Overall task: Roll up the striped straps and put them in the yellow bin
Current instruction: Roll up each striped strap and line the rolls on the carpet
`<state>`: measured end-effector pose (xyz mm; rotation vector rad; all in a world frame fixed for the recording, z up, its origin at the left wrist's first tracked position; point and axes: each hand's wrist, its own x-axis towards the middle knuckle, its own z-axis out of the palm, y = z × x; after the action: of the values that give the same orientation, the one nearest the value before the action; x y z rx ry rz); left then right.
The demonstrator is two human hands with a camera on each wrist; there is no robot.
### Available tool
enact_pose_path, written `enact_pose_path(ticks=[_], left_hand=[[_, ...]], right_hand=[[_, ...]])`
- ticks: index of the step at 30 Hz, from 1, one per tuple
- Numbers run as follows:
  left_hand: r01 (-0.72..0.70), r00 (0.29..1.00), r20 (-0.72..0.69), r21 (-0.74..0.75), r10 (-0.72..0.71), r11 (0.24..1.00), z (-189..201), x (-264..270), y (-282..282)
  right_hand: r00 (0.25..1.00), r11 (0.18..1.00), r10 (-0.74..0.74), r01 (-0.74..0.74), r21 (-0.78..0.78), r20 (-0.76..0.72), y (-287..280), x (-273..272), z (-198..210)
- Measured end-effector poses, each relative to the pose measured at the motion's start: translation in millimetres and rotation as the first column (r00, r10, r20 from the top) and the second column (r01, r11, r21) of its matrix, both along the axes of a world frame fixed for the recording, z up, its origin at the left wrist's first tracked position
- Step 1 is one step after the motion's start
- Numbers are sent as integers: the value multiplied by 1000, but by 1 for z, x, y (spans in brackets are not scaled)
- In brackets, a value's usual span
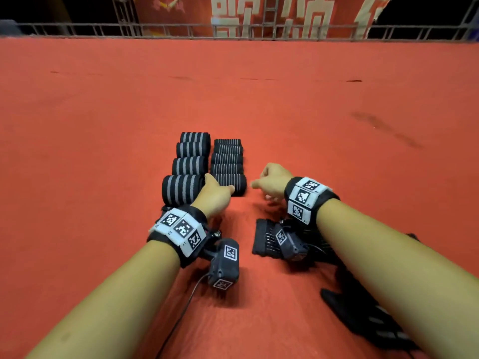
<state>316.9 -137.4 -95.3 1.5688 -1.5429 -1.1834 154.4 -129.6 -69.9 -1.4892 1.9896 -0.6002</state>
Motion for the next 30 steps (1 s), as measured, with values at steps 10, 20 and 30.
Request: enact_pose_path(ticks=[10, 20, 30], left_hand=[[224, 916, 326, 66, -234, 972, -8, -31, 92], [243, 969, 36, -337, -245, 910, 62, -36, 130], [113, 883, -247, -714, -399, 691, 245, -30, 197]], right_hand=[[834, 924, 345, -221, 313, -430, 98, -32, 0], [963, 898, 271, -251, -362, 4, 149, -44, 82], [799, 719, 486, -136, -682, 354, 220, -41, 197]])
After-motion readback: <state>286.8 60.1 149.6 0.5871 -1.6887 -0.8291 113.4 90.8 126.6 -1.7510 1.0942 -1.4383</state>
